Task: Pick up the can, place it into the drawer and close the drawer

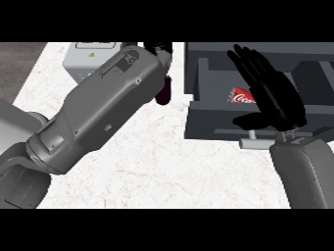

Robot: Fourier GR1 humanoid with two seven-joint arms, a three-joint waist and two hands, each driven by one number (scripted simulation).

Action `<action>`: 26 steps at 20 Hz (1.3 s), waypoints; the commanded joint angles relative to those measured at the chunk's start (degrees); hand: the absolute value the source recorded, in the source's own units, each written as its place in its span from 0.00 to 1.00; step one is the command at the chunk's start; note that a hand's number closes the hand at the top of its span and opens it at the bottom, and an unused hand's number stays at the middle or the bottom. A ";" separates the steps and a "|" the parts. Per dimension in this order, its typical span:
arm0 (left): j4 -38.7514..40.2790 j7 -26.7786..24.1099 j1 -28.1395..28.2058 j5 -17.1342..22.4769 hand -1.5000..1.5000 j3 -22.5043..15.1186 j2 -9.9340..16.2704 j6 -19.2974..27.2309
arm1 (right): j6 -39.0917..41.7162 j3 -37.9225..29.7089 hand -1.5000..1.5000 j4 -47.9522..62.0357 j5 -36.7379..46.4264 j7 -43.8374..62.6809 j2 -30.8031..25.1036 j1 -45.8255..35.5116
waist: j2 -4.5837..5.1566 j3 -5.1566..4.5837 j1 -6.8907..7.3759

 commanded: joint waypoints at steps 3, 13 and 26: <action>-3.27 2.56 1.13 -1.73 0.00 0.98 3.71 1.25 | -10.15 -0.19 0.00 20.13 6.60 0.05 2.70 -8.76 | 0.34 0.06 0.08; -14.90 6.49 9.81 -4.20 0.00 0.57 10.59 -0.07 | -26.09 -5.67 0.00 44.20 10.57 -3.35 0.54 -17.22 | 0.42 0.07 0.64; -24.13 12.55 11.65 -6.47 0.00 0.67 15.70 1.66 | -39.18 -11.36 0.00 63.46 12.14 -4.50 -1.72 -29.24 | 0.84 0.13 2.34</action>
